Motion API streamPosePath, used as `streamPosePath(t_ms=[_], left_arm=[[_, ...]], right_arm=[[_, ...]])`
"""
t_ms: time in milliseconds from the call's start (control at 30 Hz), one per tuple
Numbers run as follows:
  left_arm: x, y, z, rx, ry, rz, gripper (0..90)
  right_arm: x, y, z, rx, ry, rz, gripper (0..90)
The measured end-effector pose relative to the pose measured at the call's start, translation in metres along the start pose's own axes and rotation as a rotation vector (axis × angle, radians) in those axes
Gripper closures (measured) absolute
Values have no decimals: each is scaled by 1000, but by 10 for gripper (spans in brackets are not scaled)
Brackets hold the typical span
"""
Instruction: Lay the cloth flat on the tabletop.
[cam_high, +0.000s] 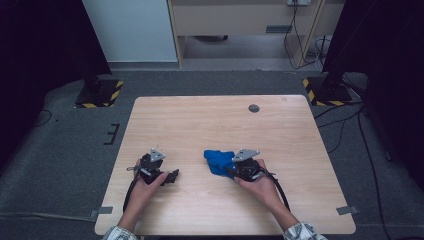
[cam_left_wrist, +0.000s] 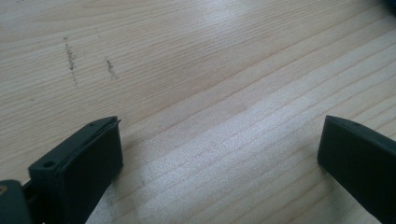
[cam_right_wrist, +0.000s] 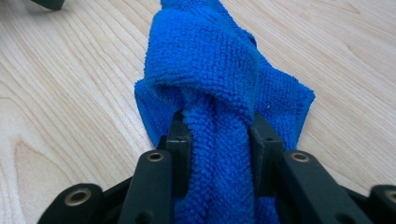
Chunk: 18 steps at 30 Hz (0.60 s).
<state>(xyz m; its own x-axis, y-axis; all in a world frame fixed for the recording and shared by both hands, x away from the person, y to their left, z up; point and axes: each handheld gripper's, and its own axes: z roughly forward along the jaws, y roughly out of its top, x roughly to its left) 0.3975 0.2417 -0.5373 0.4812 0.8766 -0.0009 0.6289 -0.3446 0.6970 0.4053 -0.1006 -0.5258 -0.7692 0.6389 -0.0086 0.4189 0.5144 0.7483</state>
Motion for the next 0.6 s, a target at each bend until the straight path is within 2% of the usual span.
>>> streamPosePath(t_ms=[267,400,533,600], left_arm=[[-1,0,0,1,-7,9,0],[-1,0,0,1,-18,17,0],[-3,0,0,-5,-26,34,17],[-5,2,-2,-11,-29,55,36]], right_arm=[[0,-1,1,0,-2,4,625],[0,0,1,5,-9,25,490],[2,2,-3,-10,-14,24,419],[3,4,-7,-22,-9,23,374]])
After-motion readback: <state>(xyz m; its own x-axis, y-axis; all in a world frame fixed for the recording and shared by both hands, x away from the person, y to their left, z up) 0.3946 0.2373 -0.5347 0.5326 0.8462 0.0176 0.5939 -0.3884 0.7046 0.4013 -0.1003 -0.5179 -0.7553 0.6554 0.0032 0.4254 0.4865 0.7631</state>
